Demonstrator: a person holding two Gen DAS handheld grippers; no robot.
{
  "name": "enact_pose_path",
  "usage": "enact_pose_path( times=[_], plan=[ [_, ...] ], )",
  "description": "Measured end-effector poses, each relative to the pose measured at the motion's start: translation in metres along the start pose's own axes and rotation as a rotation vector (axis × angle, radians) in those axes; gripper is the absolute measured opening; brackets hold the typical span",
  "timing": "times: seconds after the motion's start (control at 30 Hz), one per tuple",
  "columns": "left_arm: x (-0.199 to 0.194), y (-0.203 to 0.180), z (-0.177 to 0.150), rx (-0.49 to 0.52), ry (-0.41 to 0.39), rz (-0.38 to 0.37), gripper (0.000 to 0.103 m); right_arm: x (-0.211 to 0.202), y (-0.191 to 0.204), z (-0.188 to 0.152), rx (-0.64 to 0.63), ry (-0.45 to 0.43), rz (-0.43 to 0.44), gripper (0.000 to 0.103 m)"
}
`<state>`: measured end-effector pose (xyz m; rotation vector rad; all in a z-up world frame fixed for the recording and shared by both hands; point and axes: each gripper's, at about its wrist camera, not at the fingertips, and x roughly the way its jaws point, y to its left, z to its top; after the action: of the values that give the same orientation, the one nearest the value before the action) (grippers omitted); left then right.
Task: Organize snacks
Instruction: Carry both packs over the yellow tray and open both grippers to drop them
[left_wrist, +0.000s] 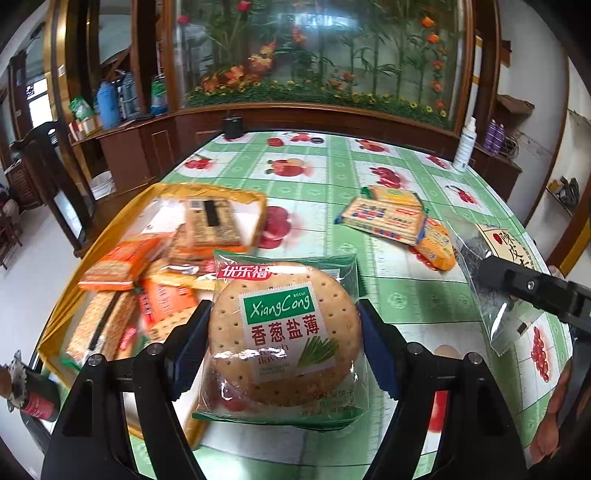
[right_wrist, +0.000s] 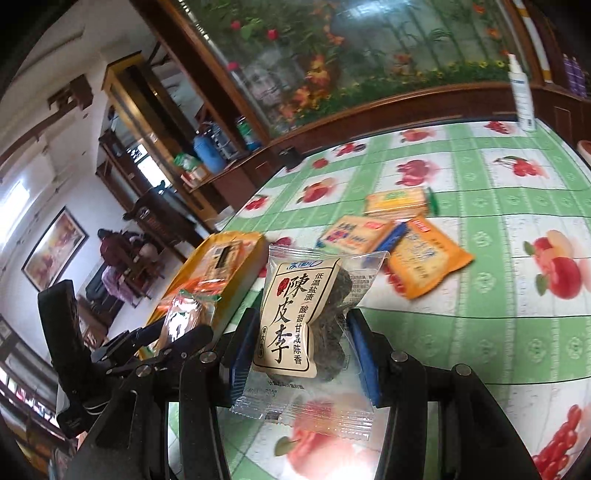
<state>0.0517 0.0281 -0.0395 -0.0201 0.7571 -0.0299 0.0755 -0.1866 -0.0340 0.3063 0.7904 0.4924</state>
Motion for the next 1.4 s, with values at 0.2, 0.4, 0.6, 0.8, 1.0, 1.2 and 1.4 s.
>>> enact_pose_path(
  times=[0.2, 0.4, 0.6, 0.8, 1.0, 1.2, 1.4],
  plan=[
    [-0.001, 0.026, -0.004, -0.041, 0.000, 0.025, 0.076, 0.013, 0.022, -0.004, -0.032, 0.029, 0.022, 0.050],
    [-0.003, 0.050, -0.007, -0.084, -0.006, 0.045, 0.076, 0.028, 0.046, -0.006, -0.072, 0.058, 0.046, 0.050],
    [-0.005, 0.073, -0.011, -0.124, -0.008, 0.066, 0.076, 0.045, 0.069, -0.007, -0.107, 0.088, 0.072, 0.050],
    [-0.007, 0.088, -0.011, -0.143, -0.012, 0.087, 0.076, 0.059, 0.088, -0.004, -0.134, 0.100, 0.100, 0.050],
    [-0.010, 0.102, -0.013, -0.159, -0.014, 0.113, 0.076, 0.071, 0.106, 0.000, -0.160, 0.111, 0.121, 0.050],
    [-0.010, 0.119, -0.015, -0.185, -0.013, 0.138, 0.076, 0.089, 0.124, 0.004, -0.193, 0.130, 0.145, 0.050],
    [-0.007, 0.138, -0.017, -0.214, -0.006, 0.158, 0.076, 0.110, 0.141, 0.008, -0.228, 0.149, 0.153, 0.050]
  ],
)
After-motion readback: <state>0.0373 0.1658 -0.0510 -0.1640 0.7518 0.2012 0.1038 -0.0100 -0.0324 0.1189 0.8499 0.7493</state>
